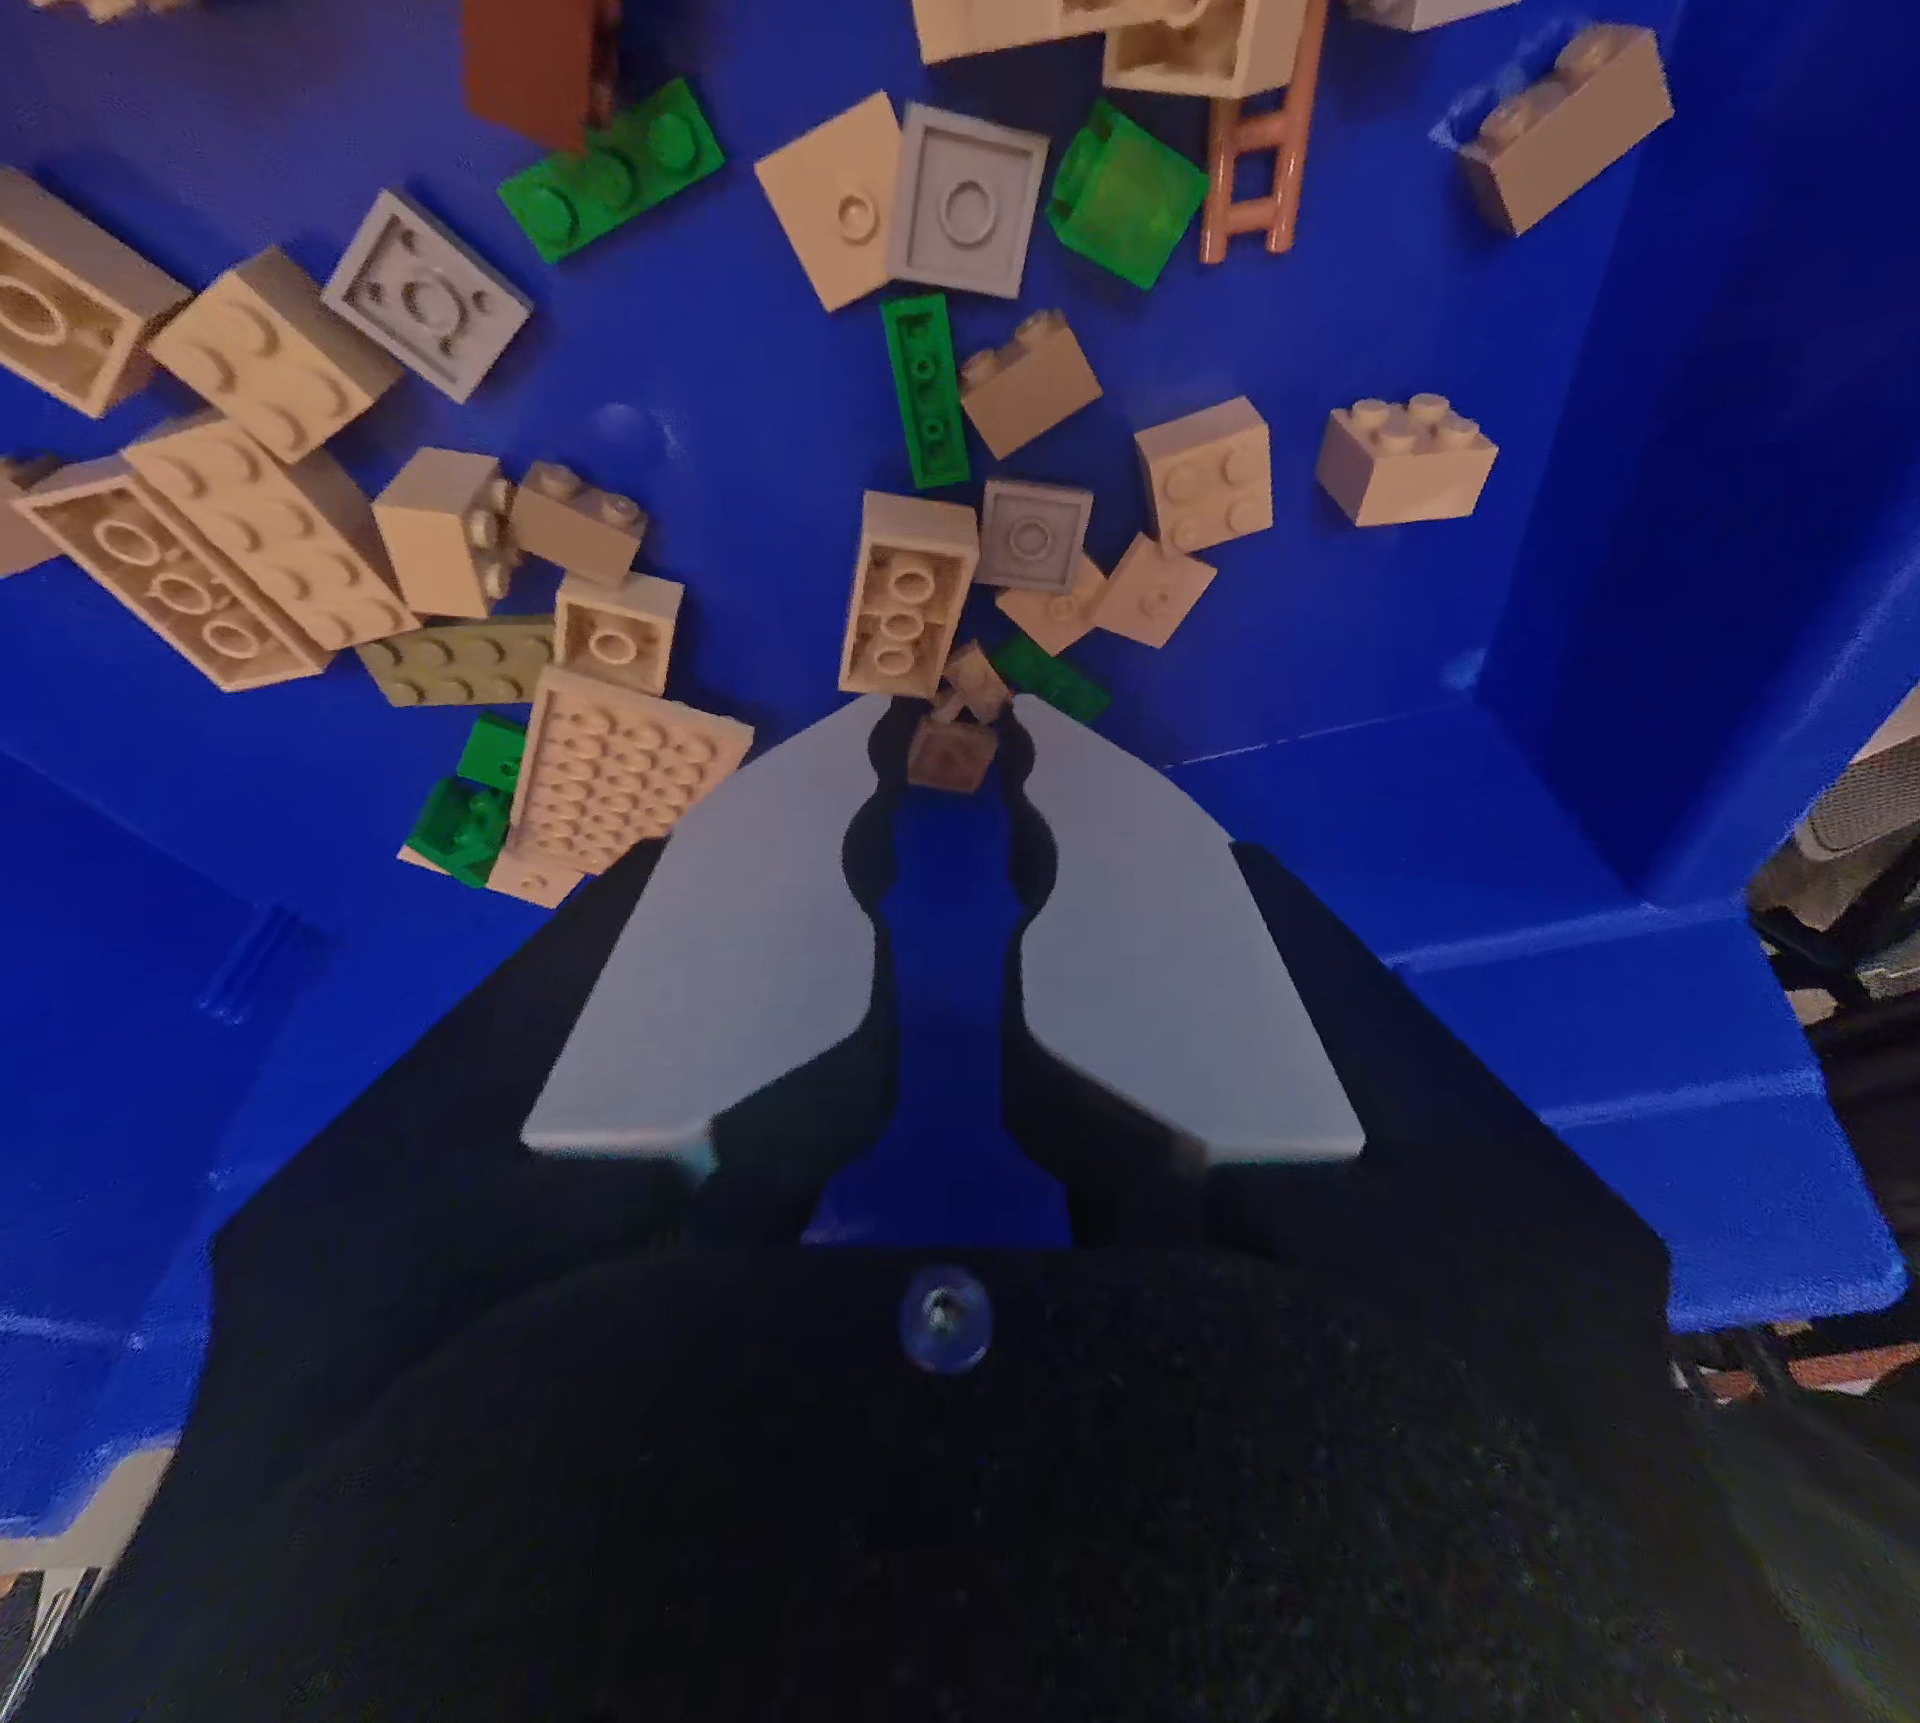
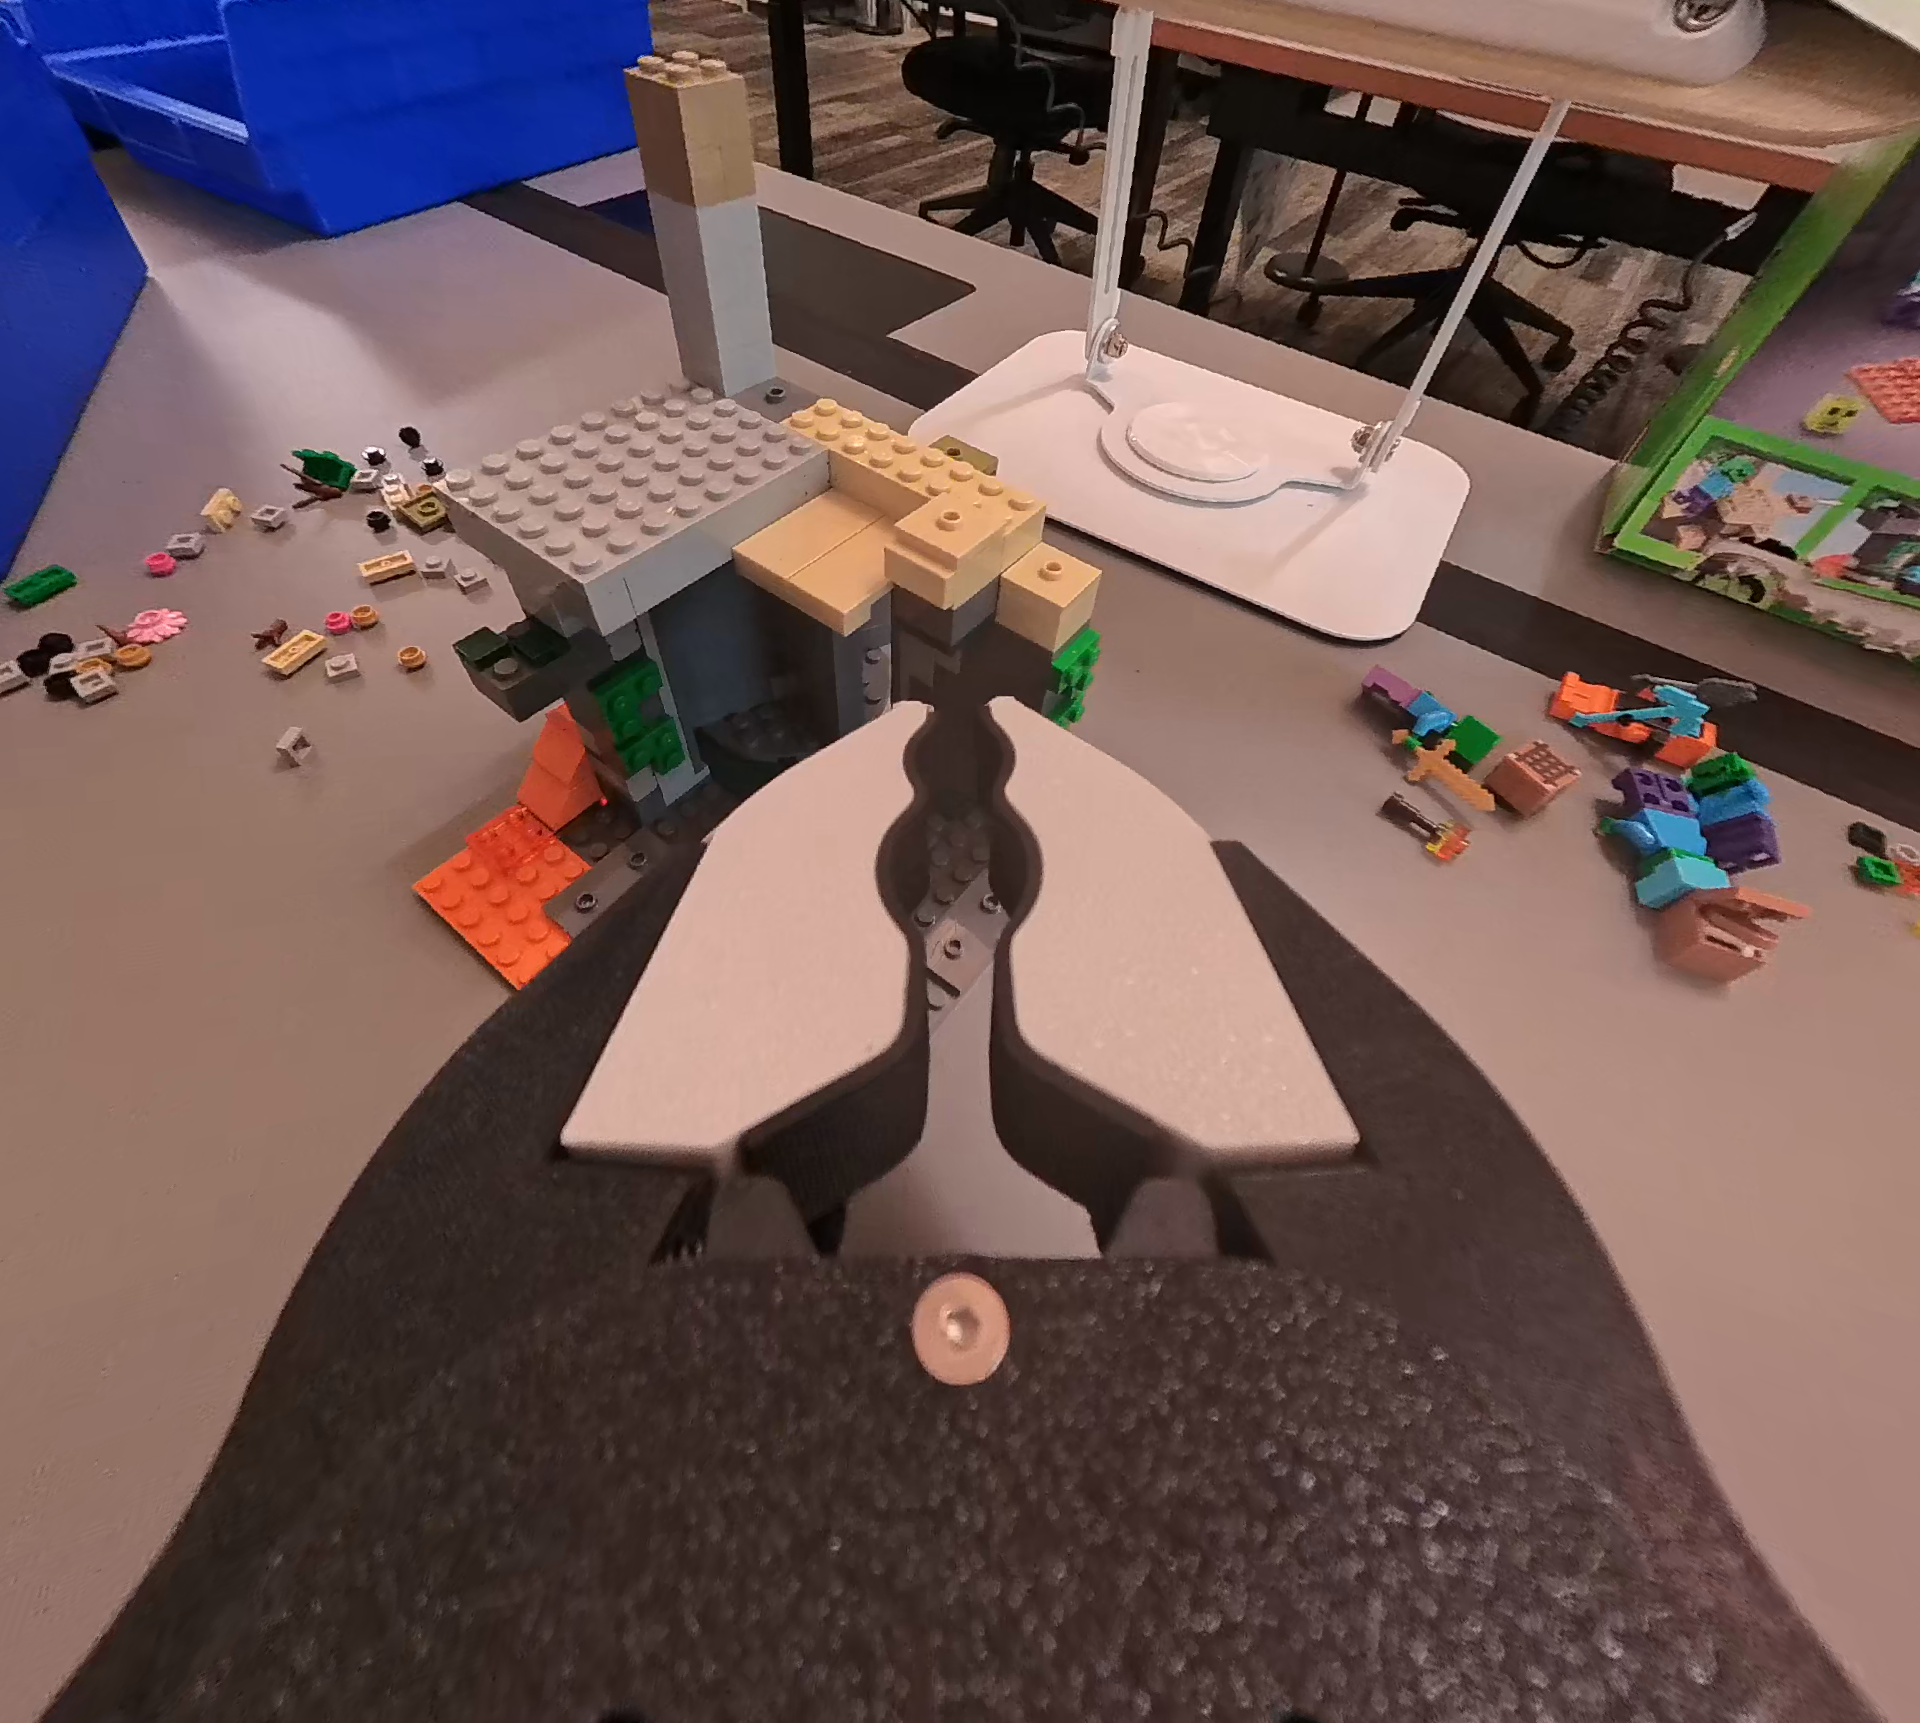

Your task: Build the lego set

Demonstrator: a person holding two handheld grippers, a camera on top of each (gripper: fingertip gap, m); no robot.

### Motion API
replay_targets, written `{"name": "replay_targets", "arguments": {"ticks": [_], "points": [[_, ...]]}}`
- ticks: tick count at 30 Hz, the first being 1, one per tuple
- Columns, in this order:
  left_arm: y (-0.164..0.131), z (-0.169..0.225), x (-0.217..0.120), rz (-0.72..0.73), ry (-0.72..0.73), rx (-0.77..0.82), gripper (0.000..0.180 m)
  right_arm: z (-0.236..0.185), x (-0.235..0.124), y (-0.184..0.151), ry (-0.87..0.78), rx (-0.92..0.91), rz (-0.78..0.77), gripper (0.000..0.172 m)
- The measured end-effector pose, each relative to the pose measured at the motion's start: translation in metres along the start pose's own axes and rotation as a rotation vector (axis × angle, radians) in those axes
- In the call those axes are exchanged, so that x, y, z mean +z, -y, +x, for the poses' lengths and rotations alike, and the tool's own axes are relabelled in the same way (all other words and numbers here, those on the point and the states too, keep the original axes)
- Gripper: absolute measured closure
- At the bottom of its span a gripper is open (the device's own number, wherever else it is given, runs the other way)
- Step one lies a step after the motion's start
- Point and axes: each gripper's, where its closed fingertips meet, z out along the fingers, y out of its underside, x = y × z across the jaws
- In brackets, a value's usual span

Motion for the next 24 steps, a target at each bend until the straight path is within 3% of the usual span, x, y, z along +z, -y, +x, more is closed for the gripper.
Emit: {"name": "replay_targets", "arguments": {"ticks": [13,24], "points": [[0.0023,0.0024,0.0041,-0.060,0.056,-0.015,0.165,-0.0006,-0.0003,0.0001,0.003,-0.001,-0.001,0.166],[0.0066,-0.0003,-0.0016,0.005,0.050,-0.038,0.169,-0.0007,-0.0004,0.0001,0.002,-0.004,-0.001,0.166]]}}
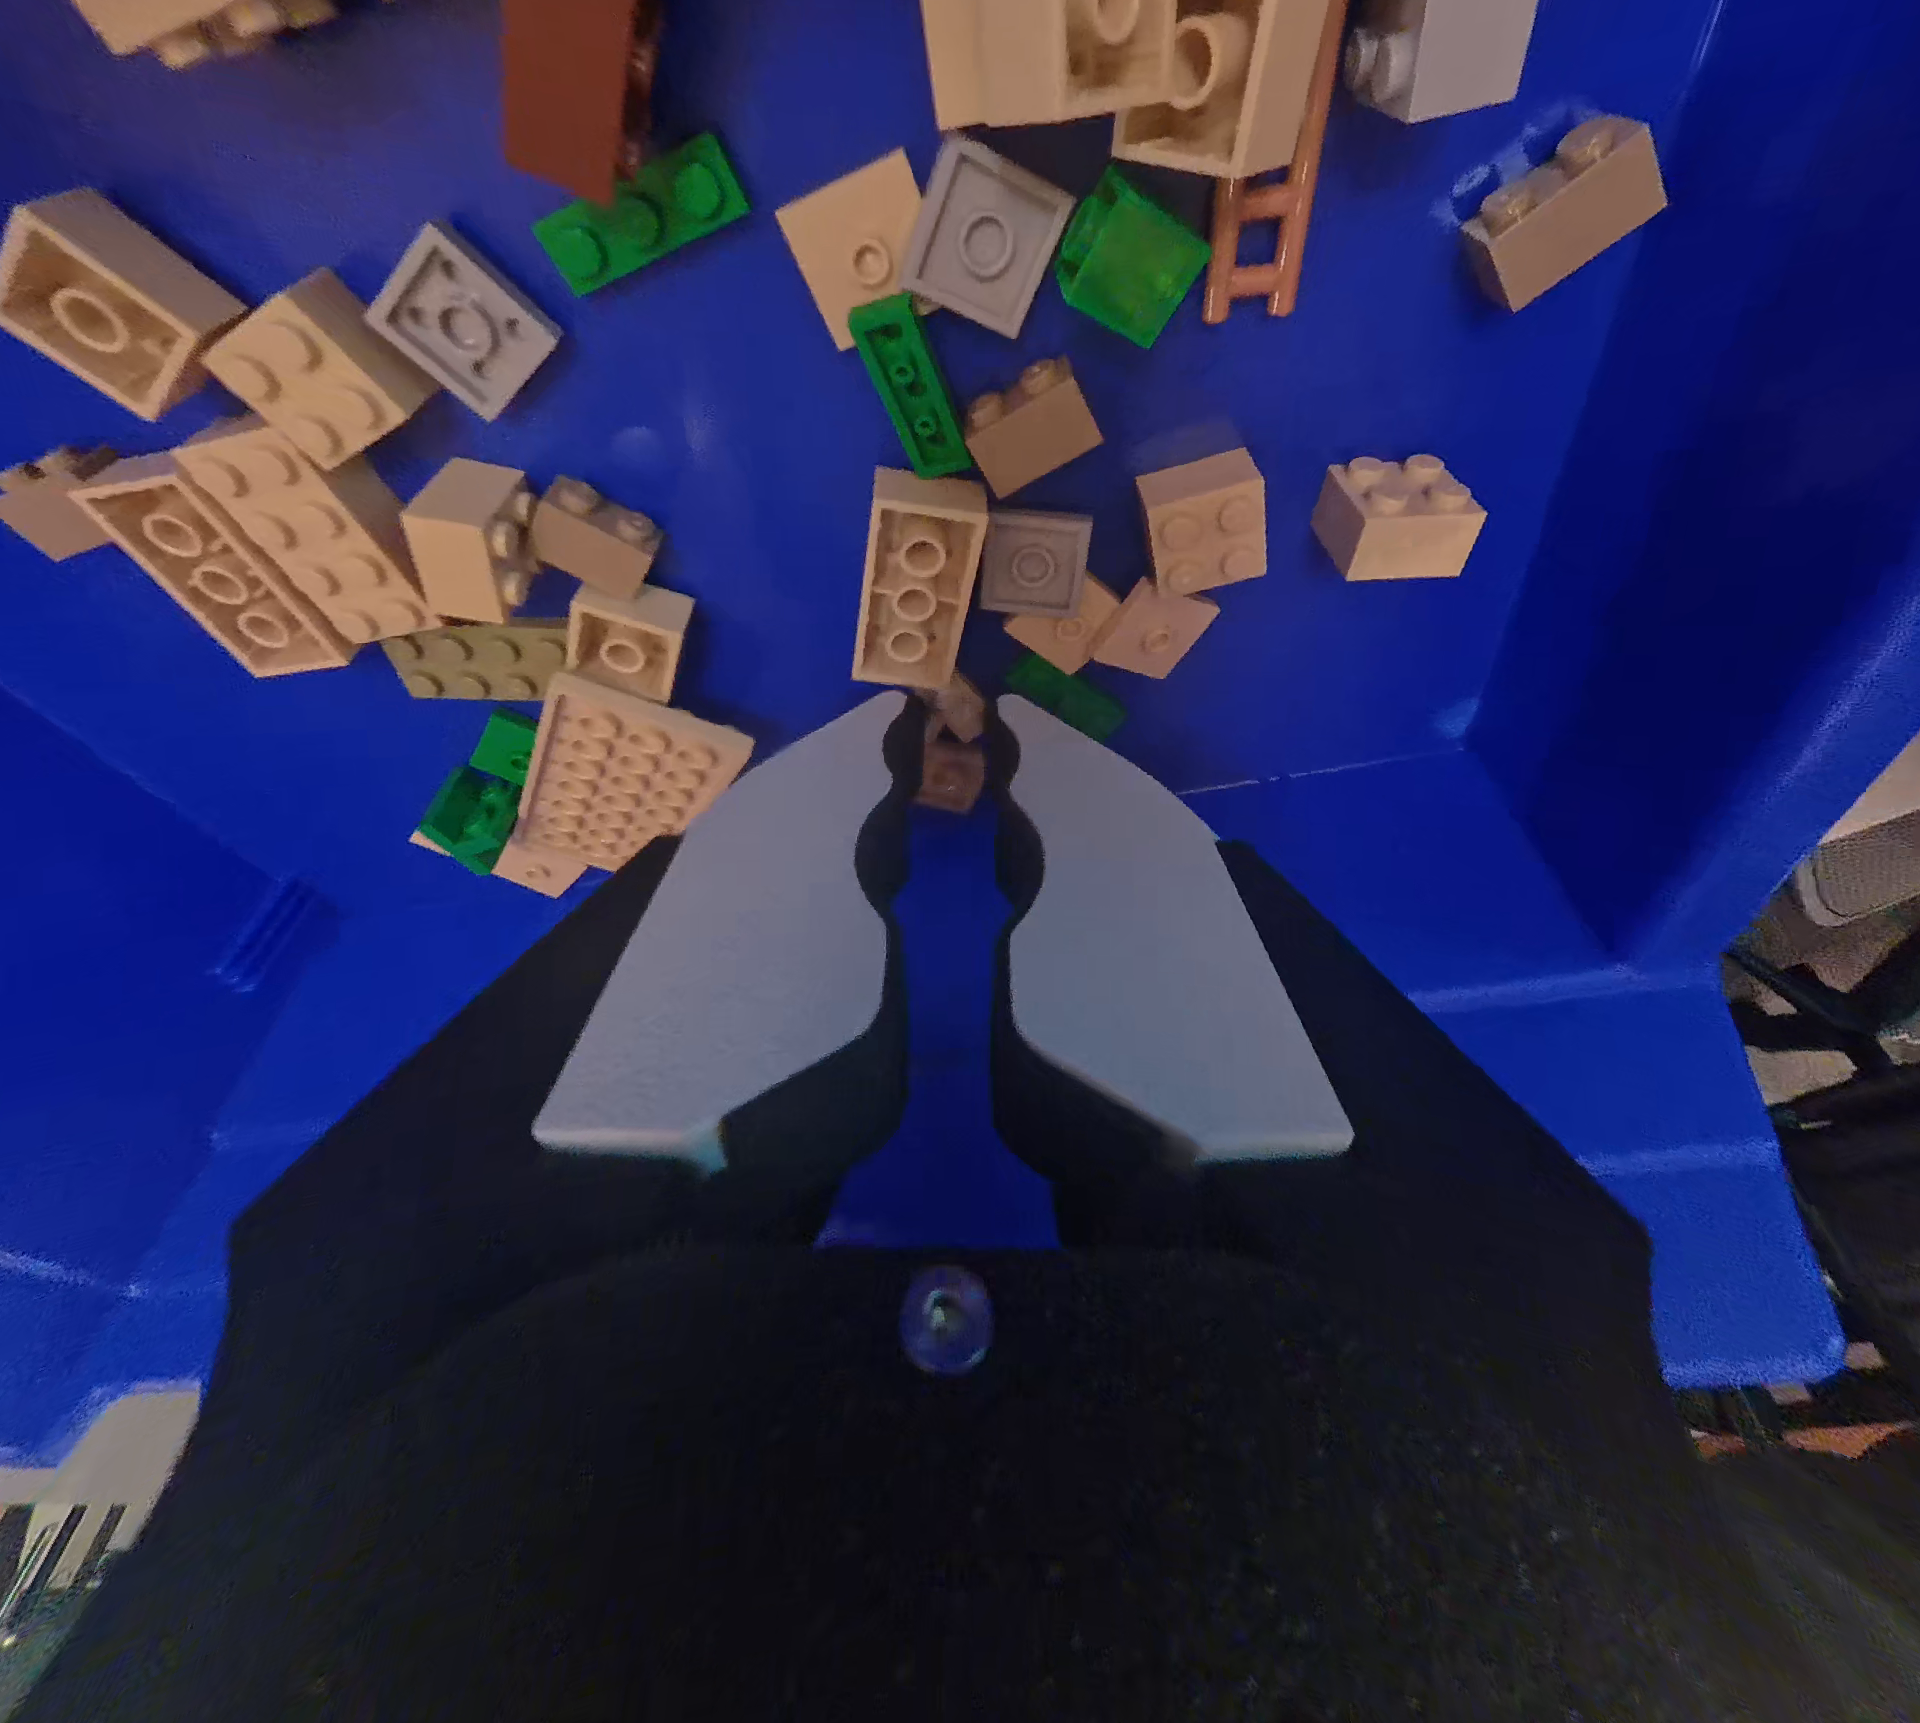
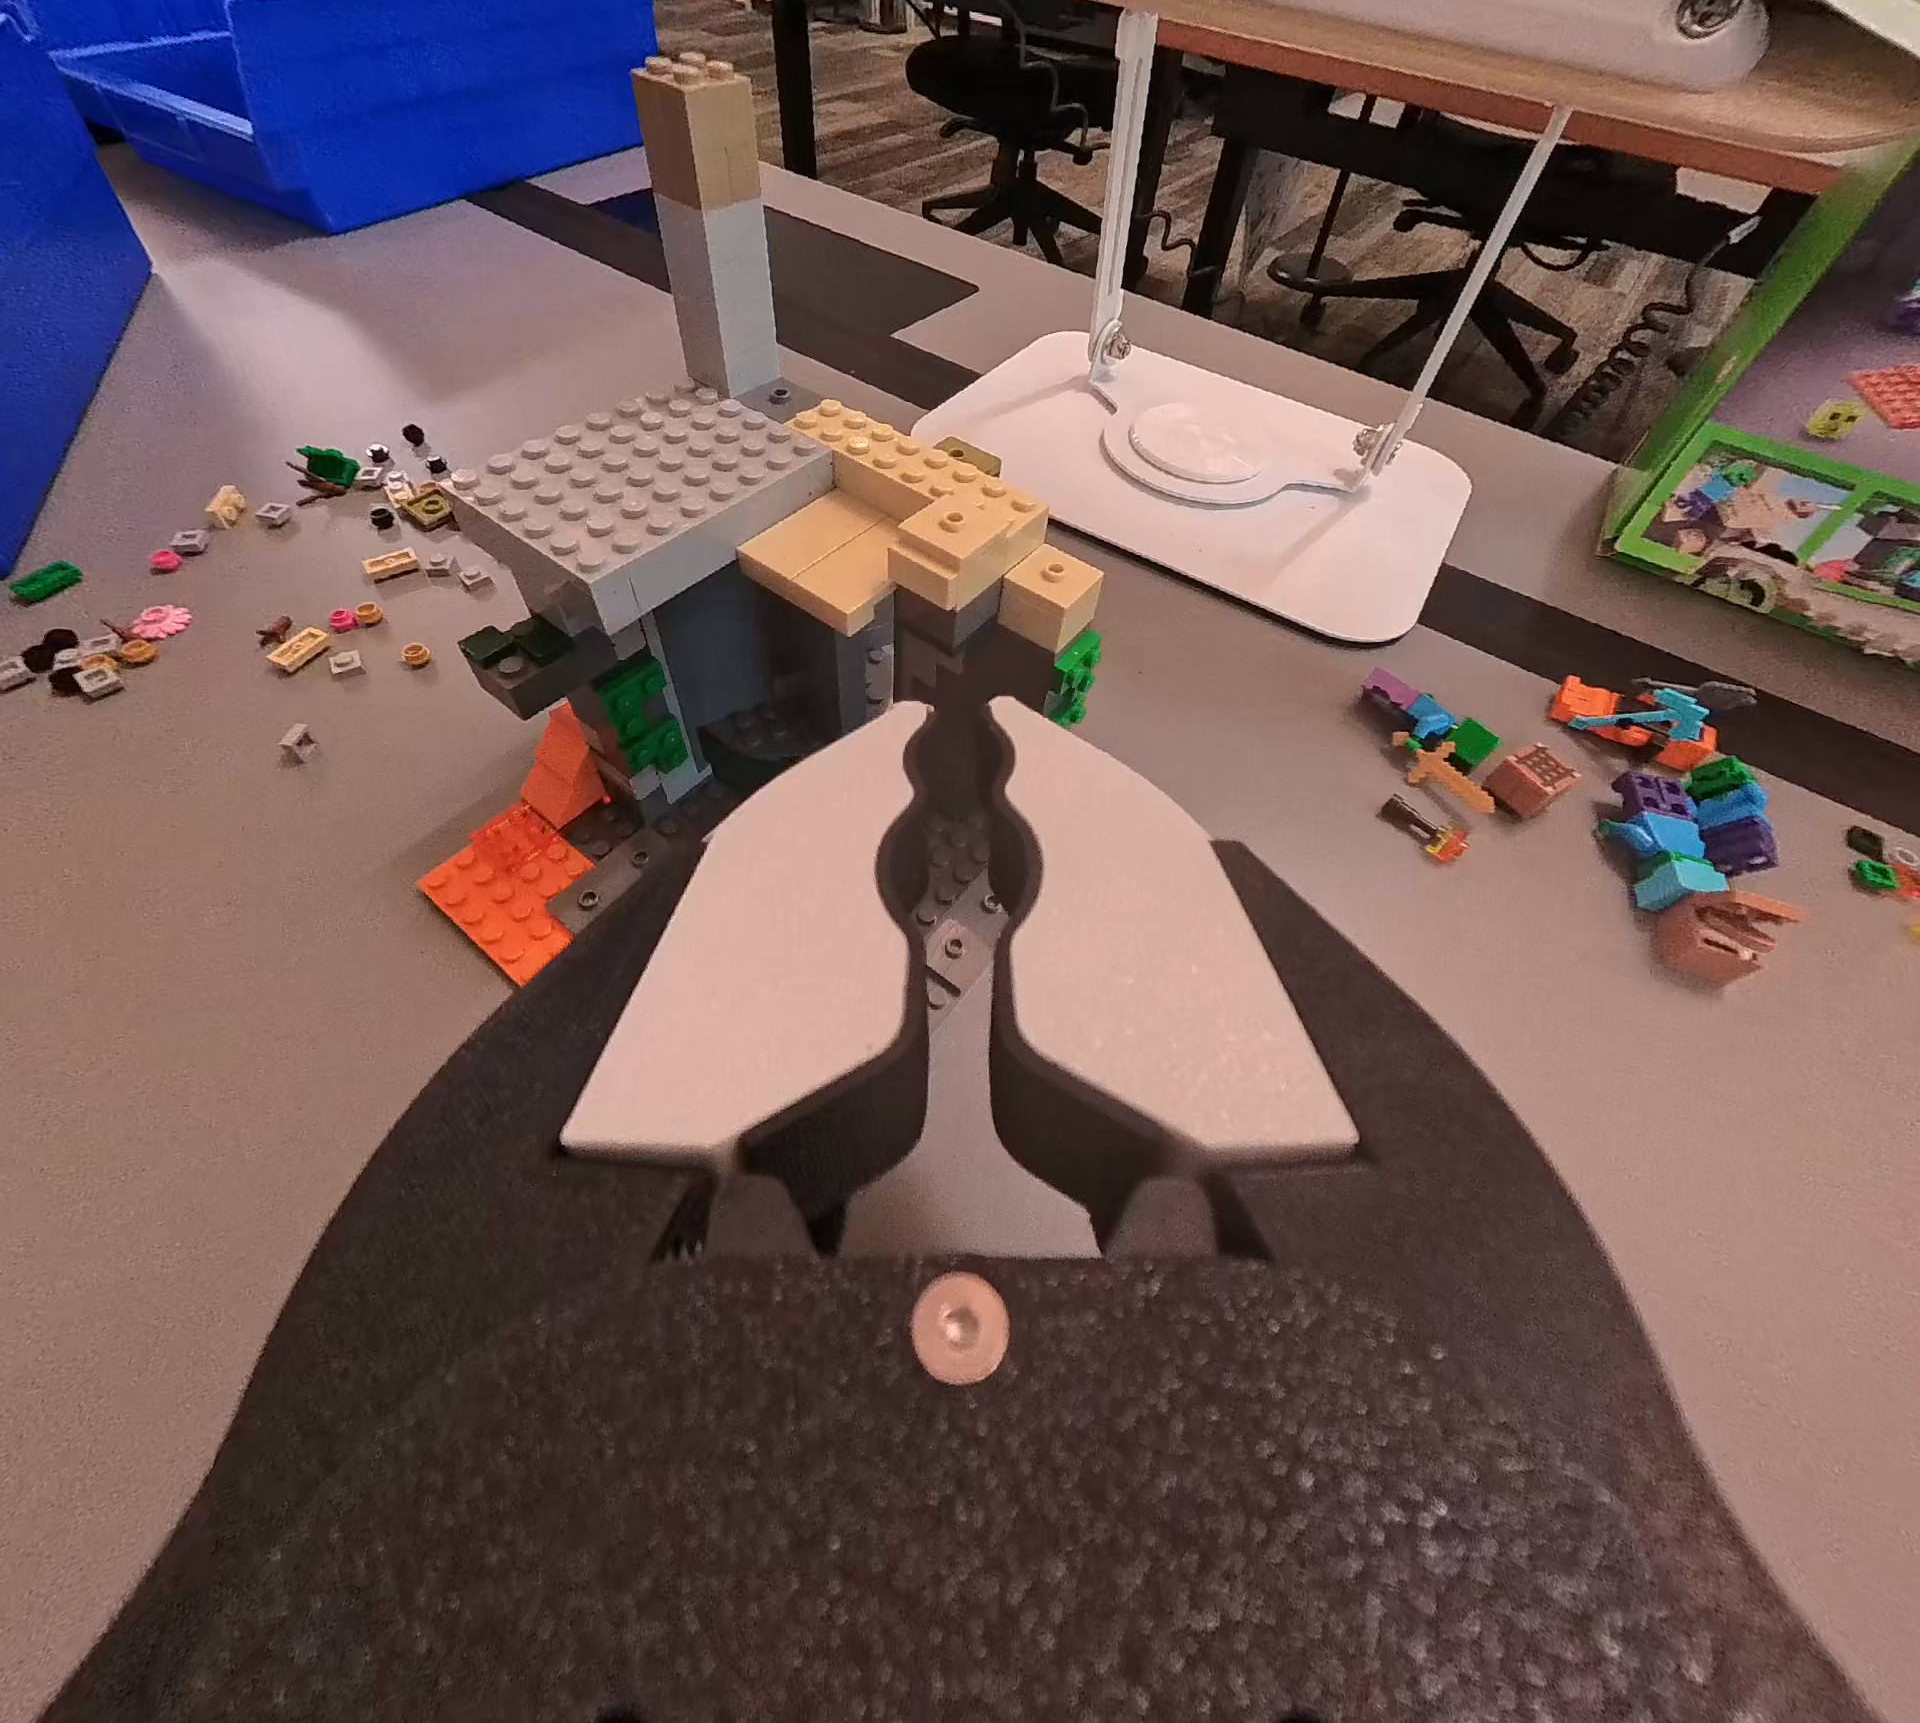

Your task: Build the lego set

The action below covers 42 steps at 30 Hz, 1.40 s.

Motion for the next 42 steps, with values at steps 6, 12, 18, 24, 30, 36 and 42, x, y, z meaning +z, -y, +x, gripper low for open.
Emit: {"name": "replay_targets", "arguments": {"ticks": [6,12,18,24,30,36,42], "points": [[-0.002,-0.007,-0.015,0.059,0.021,-0.023,0.169,0.000,0.000,-0.001,-0.001,0.000,-0.003,0.166],[0.003,-0.013,-0.050,0.215,0.068,-0.041,0.169,-0.001,0.000,0.001,0.005,0.007,0.003,0.166],[0.024,0.004,-0.087,0.399,0.092,0.031,0.169,-0.001,-0.001,0.001,-0.001,0.004,0.003,0.166],[0.084,0.065,-0.127,0.579,0.123,0.258,0.170,0.000,-0.001,0.003,-0.004,0.004,0.007,0.166],[0.162,0.156,-0.131,0.609,0.089,0.572,0.170,0.002,-0.003,0.006,-0.009,-0.003,0.021,0.166],[0.236,0.232,-0.102,0.564,-0.034,0.780,0.170,0.010,-0.008,0.012,-0.030,0.004,0.046,0.167],[0.281,0.275,-0.083,0.551,-0.102,0.844,0.170,0.020,-0.012,0.016,-0.046,0.027,0.066,0.167]]}}
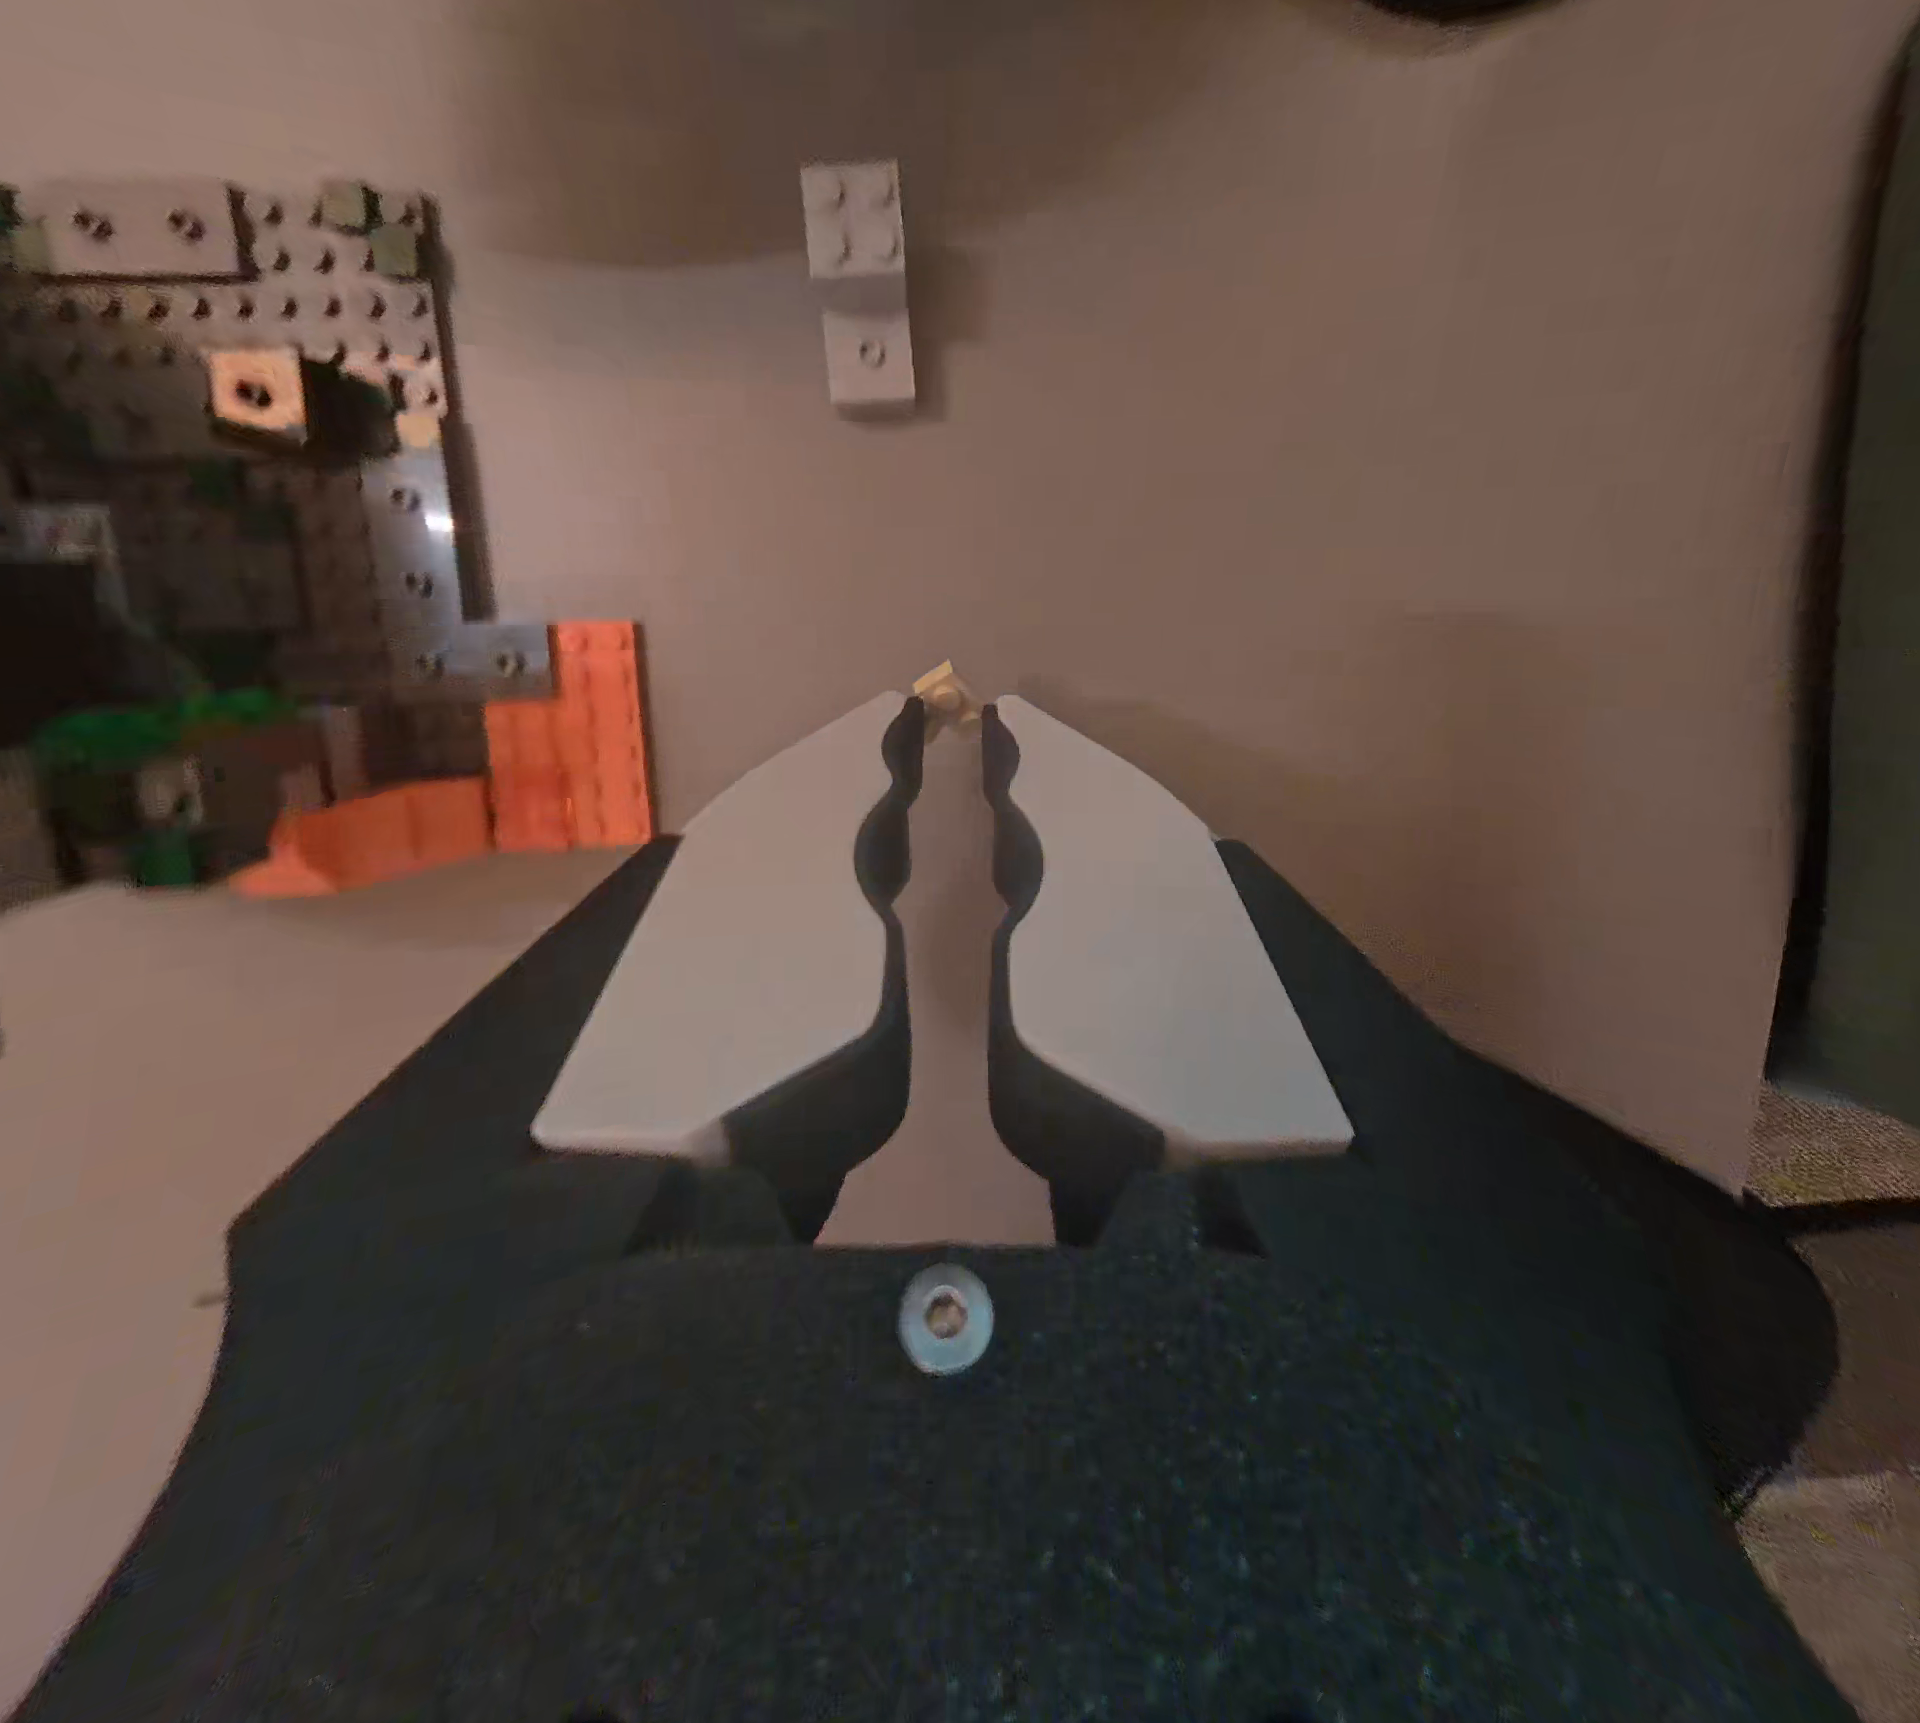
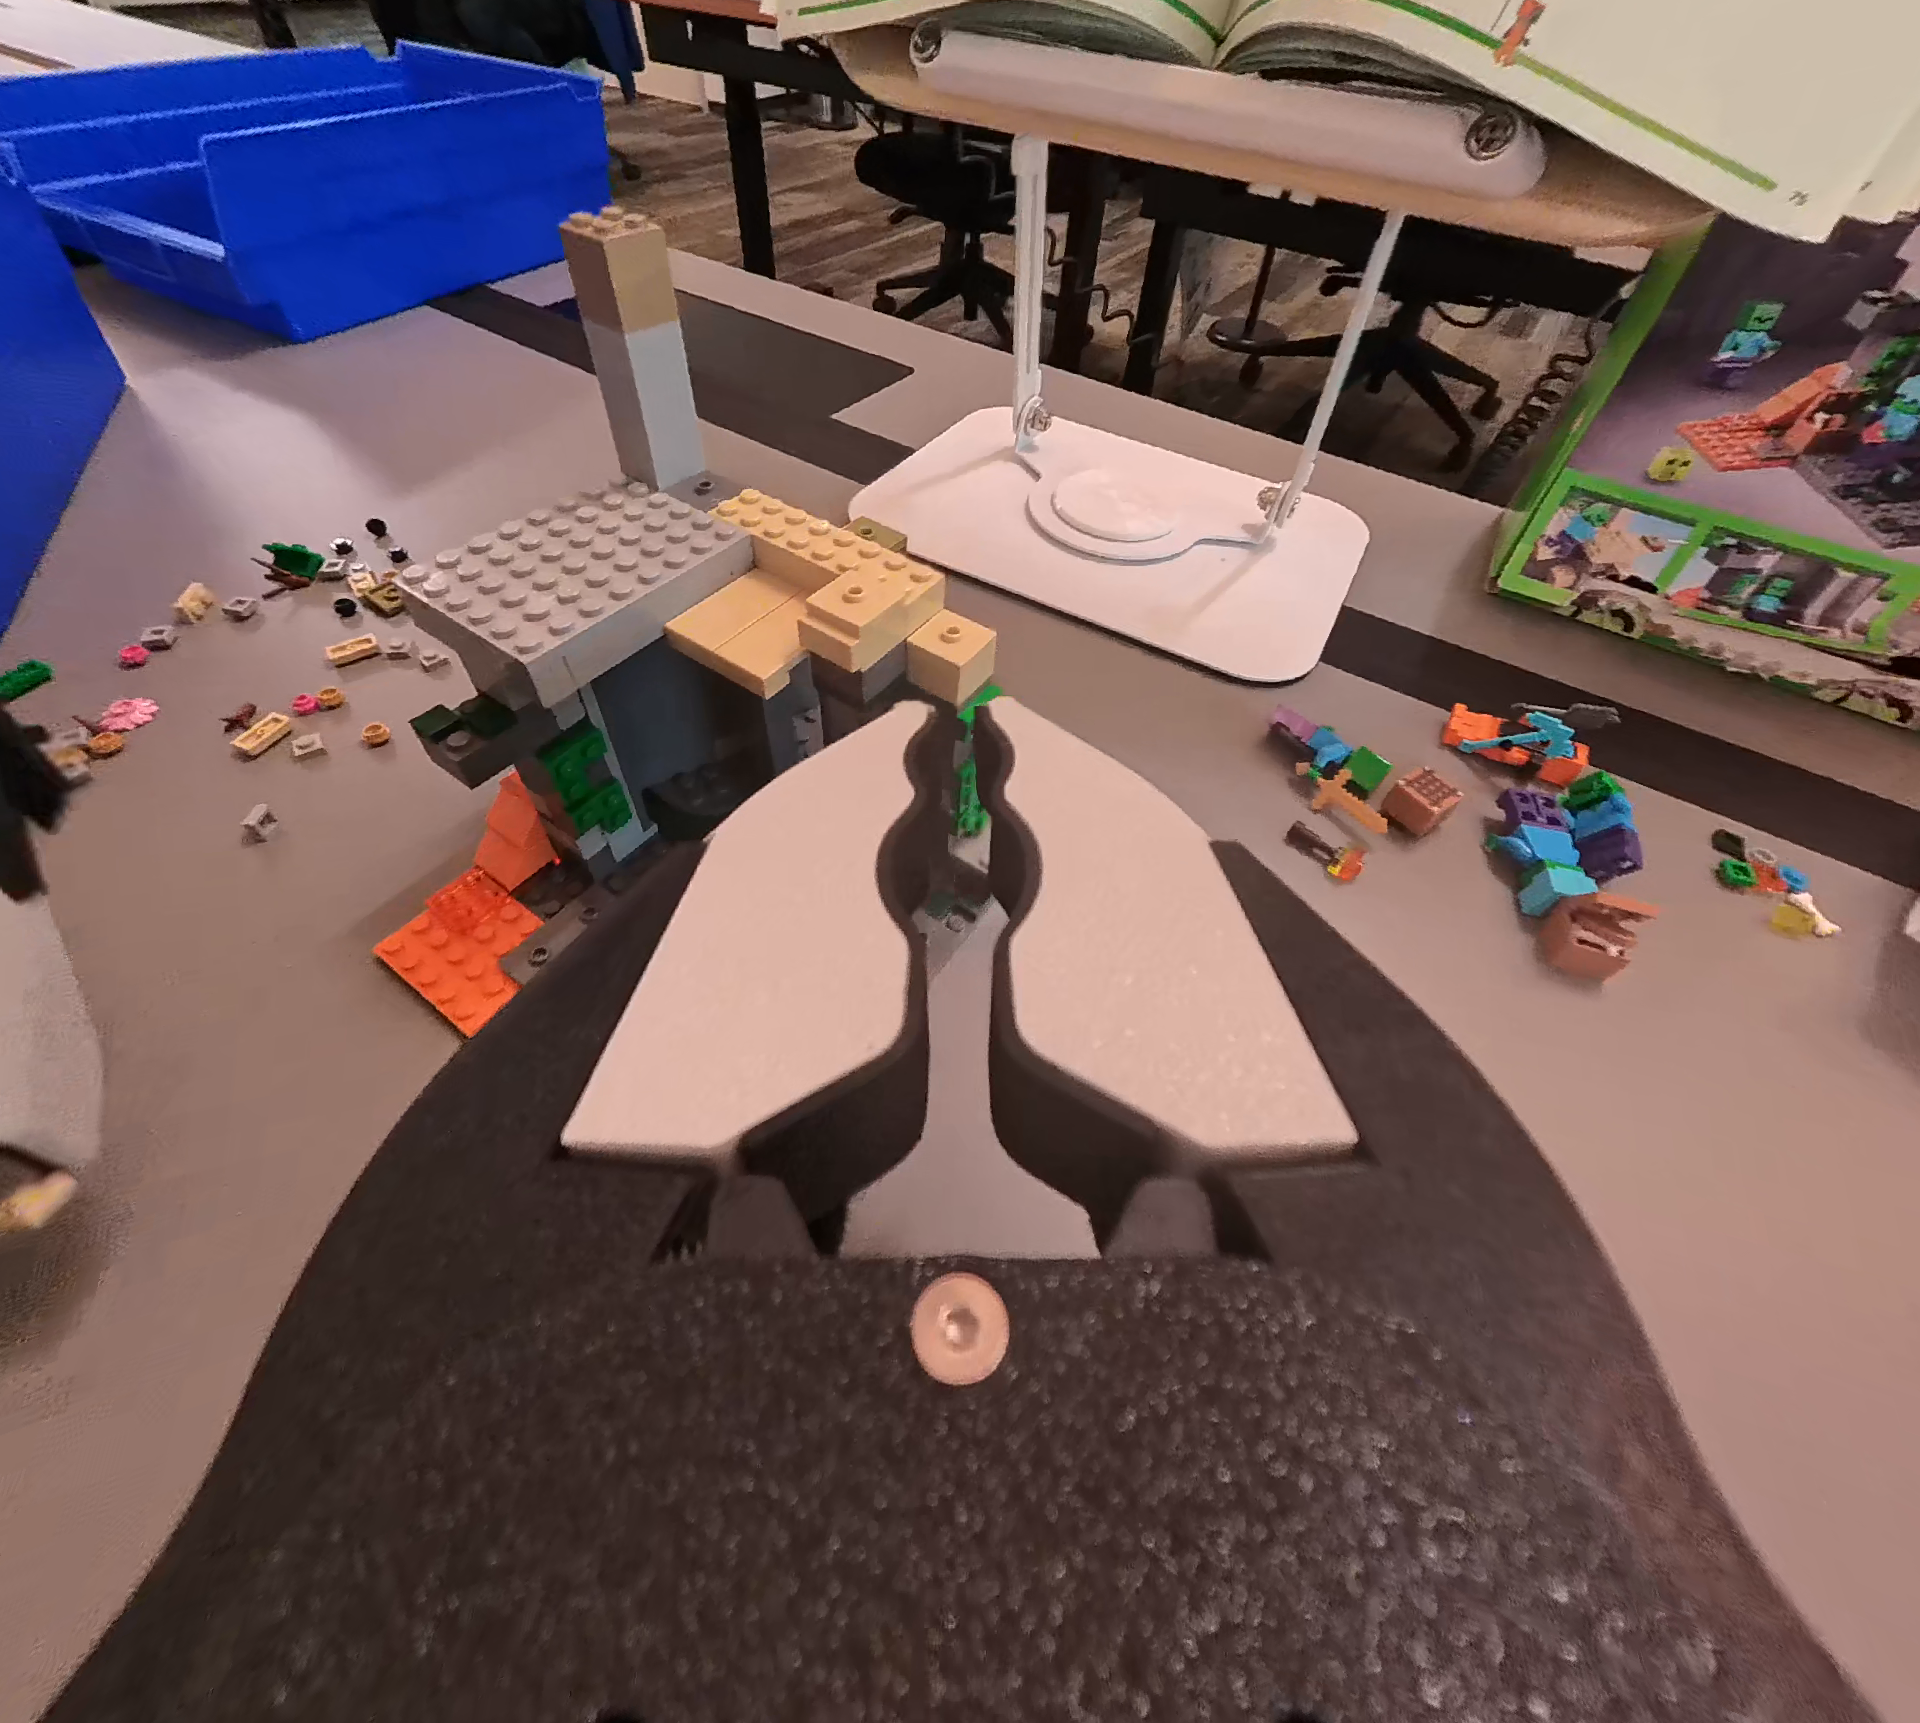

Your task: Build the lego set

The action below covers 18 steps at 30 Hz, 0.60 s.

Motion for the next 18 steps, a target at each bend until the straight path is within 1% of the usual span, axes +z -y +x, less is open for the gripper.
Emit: {"name": "replay_targets", "arguments": {"ticks": [3,7,11,18], "points": [[0.009,0.004,0.016,-0.028,-0.036,0.016,0.170,0.001,-0.002,0.003,0.003,0.003,0.009,0.167],[0.011,0.011,0.027,-0.065,-0.074,0.034,0.170,0.000,-0.003,0.005,0.009,0.003,0.015,0.167],[0.009,0.014,0.030,-0.083,-0.087,0.035,0.169,-0.001,-0.003,0.006,0.012,0.001,0.018,0.167],[0.005,0.014,0.031,-0.074,-0.072,0.022,0.161,-0.002,-0.003,0.005,0.011,-0.006,0.016,0.167]]}}
